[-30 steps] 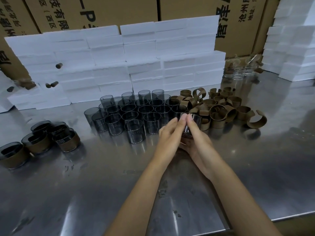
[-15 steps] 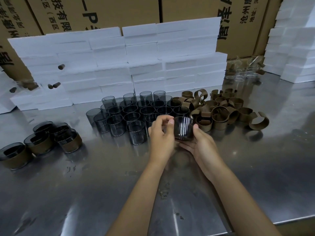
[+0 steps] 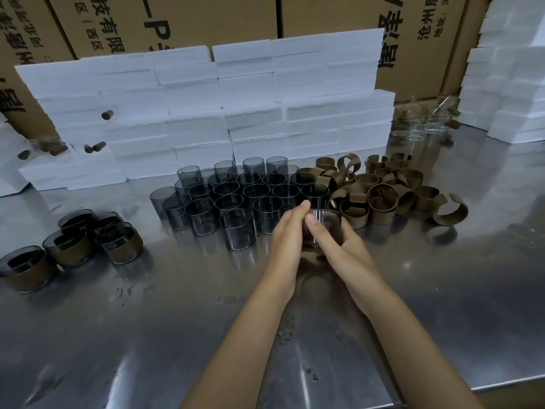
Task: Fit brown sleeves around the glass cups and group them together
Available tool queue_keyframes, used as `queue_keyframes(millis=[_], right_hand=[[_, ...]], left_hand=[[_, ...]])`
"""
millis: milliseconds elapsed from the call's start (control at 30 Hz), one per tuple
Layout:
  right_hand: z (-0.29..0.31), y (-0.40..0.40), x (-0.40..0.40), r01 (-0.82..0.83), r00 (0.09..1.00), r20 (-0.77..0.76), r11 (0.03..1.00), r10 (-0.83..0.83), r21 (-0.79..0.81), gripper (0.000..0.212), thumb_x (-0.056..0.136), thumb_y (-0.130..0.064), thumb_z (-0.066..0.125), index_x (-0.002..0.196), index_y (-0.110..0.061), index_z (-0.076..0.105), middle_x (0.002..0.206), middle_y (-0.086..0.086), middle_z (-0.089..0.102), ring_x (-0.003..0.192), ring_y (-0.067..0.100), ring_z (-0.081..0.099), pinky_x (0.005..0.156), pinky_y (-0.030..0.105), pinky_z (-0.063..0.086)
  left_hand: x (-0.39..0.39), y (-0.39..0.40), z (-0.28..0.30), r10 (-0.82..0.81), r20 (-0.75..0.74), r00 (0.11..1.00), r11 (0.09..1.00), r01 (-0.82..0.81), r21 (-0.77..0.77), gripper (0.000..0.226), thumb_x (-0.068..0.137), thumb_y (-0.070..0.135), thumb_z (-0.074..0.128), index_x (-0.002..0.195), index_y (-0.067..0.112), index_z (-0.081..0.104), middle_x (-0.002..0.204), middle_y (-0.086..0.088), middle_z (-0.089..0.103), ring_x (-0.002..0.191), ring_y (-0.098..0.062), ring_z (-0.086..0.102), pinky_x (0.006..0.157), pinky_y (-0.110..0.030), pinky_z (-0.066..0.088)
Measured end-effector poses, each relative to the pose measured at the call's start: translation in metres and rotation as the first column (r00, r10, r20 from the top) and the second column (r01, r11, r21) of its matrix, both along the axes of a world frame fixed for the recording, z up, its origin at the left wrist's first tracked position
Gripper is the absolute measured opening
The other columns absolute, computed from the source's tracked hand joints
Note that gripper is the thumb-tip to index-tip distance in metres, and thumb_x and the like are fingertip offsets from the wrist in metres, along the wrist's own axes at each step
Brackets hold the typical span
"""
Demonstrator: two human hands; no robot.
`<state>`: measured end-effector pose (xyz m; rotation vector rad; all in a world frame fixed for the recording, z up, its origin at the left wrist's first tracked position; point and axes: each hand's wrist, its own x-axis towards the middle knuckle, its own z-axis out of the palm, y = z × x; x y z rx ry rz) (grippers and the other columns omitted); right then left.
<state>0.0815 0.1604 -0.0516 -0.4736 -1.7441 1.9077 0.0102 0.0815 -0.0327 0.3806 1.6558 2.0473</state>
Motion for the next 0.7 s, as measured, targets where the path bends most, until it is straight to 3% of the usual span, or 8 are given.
queue_keyframes(millis=[167, 267, 333, 433, 500, 567, 633, 700], right_hand=[[-0.003, 0.002, -0.003, 0.048, 0.998, 0.038, 0.998, -0.05, 0.046, 0.07, 0.08, -0.085, 0.052, 0.128, -0.036, 0.064, 0.123, -0.016, 0.072, 0.118, 0.0, 0.064, 0.109, 0.035, 0.048], [-0.005, 0.004, -0.007, 0.104, 0.992, 0.066, 0.994, -0.106, 0.027, 0.062, 0.091, -0.078, 0.036, 0.123, -0.034, 0.066, 0.126, -0.004, 0.07, 0.118, 0.011, 0.066, 0.108, 0.041, 0.051], [-0.006, 0.005, -0.008, 0.12, 0.99, 0.075, 0.993, -0.12, 0.005, 0.053, 0.102, -0.064, 0.03, 0.119, -0.032, 0.068, 0.125, 0.003, 0.071, 0.114, 0.015, 0.068, 0.105, 0.042, 0.053], [-0.006, 0.007, -0.009, 0.142, 0.987, 0.074, 0.989, -0.14, -0.029, 0.048, 0.109, -0.049, 0.029, 0.122, -0.022, 0.067, 0.122, 0.009, 0.071, 0.113, 0.022, 0.069, 0.102, 0.046, 0.055], [-0.006, 0.007, -0.009, 0.137, 0.989, 0.058, 0.989, -0.134, -0.052, 0.04, 0.112, -0.039, 0.031, 0.118, -0.021, 0.066, 0.121, 0.012, 0.071, 0.109, 0.024, 0.07, 0.096, 0.044, 0.058], [-0.006, 0.007, -0.008, 0.126, 0.991, 0.045, 0.991, -0.123, -0.056, 0.038, 0.112, -0.034, 0.033, 0.122, -0.018, 0.067, 0.121, 0.012, 0.071, 0.11, 0.025, 0.07, 0.093, 0.042, 0.059], [-0.005, 0.008, -0.007, 0.12, 0.992, 0.035, 0.991, -0.118, -0.052, 0.038, 0.11, -0.036, 0.039, 0.126, -0.016, 0.067, 0.121, 0.01, 0.072, 0.111, 0.023, 0.07, 0.094, 0.041, 0.059], [-0.004, 0.008, -0.007, 0.116, 0.993, 0.014, 0.988, -0.115, -0.098, 0.043, 0.103, -0.048, 0.052, 0.128, -0.017, 0.068, 0.12, 0.005, 0.074, 0.111, 0.02, 0.071, 0.094, 0.04, 0.059]], left_hand=[[-0.001, 0.001, -0.005, -0.089, -0.059, 0.994, 0.996, 0.088, -0.018, 0.044, 0.094, 0.056, 0.059, 0.116, 0.022, 0.077, 0.115, -0.003, 0.077, 0.111, -0.019, 0.072, 0.101, -0.041, 0.055], [0.0, 0.0, -0.005, -0.103, -0.159, 0.982, 0.993, 0.094, -0.067, 0.033, 0.102, 0.049, 0.057, 0.094, 0.03, 0.082, 0.096, 0.001, 0.08, 0.091, -0.013, 0.075, 0.081, -0.028, 0.057], [0.001, 0.0, -0.005, -0.051, -0.179, 0.983, 0.996, 0.039, -0.074, 0.033, 0.104, 0.043, 0.056, 0.088, 0.03, 0.082, 0.096, 0.0, 0.079, 0.092, -0.013, 0.074, 0.083, -0.028, 0.058], [-0.002, 0.002, -0.008, 0.063, -0.227, 0.972, 0.995, -0.079, -0.064, 0.017, 0.105, 0.033, 0.056, 0.107, 0.026, 0.071, 0.111, -0.002, 0.072, 0.1, -0.013, 0.069, 0.087, -0.025, 0.055], [-0.004, 0.002, -0.009, 0.109, -0.284, 0.953, 0.989, -0.133, -0.066, 0.011, 0.106, 0.029, 0.054, 0.103, 0.026, 0.064, 0.104, 0.002, 0.067, 0.094, -0.012, 0.065, 0.085, -0.031, 0.054], [-0.007, 0.0, -0.01, 0.14, -0.332, 0.933, 0.983, -0.171, -0.066, 0.014, 0.107, 0.025, 0.051, 0.101, 0.024, 0.064, 0.096, 0.006, 0.064, 0.087, -0.004, 0.063, 0.082, -0.028, 0.055], [-0.009, -0.001, -0.01, 0.157, -0.329, 0.931, 0.981, -0.186, -0.056, 0.015, 0.107, 0.025, 0.051, 0.101, 0.023, 0.065, 0.094, 0.007, 0.066, 0.082, 0.001, 0.063, 0.075, -0.019, 0.053], [-0.007, -0.001, -0.008, 0.15, -0.255, 0.955, 0.987, -0.159, -0.014, 0.017, 0.105, 0.034, 0.056, 0.102, 0.021, 0.067, 0.092, 0.006, 0.069, 0.084, -0.005, 0.066, 0.079, -0.024, 0.054]])
